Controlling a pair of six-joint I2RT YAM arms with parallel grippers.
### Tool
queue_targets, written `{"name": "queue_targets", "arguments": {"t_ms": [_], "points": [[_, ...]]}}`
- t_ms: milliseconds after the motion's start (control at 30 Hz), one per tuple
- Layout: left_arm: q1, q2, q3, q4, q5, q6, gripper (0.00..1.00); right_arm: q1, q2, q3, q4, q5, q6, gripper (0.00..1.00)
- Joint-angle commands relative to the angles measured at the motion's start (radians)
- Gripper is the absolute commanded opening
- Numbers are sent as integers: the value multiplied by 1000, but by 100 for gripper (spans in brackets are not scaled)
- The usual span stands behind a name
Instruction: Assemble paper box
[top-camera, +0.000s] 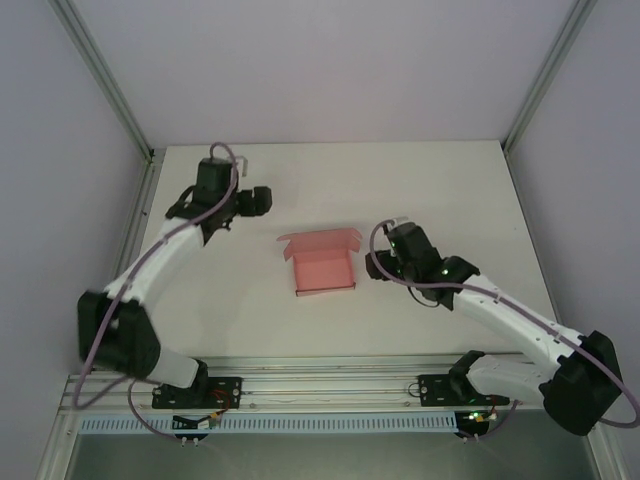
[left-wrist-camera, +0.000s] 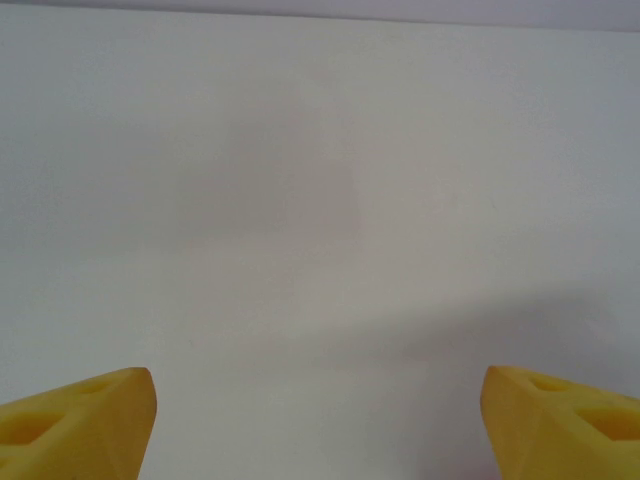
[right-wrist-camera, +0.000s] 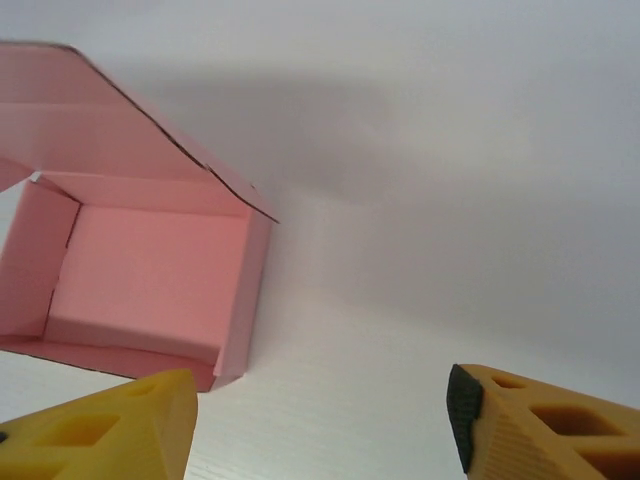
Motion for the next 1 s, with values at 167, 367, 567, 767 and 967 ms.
{"name": "queue_targets", "arguments": {"t_ms": [167,367,567,767,967], "points": [[-14,-394,-442,234,488,127,80,-61,282,256,-52,-98,-303,60],[-74,-289,-397,191,405,113,65,-63,383,314,-28,-193,-337,46],[-134,-153,-296,145,337,161,51,-64,438,330,-18,-231,-323,37],[-194,-85,-232,92,285,197,34,-64,458,328,3,-259,-300,24],[-224,-67,-232,66,155,213,34,-64,443,301,9,-231,-306,11]]}}
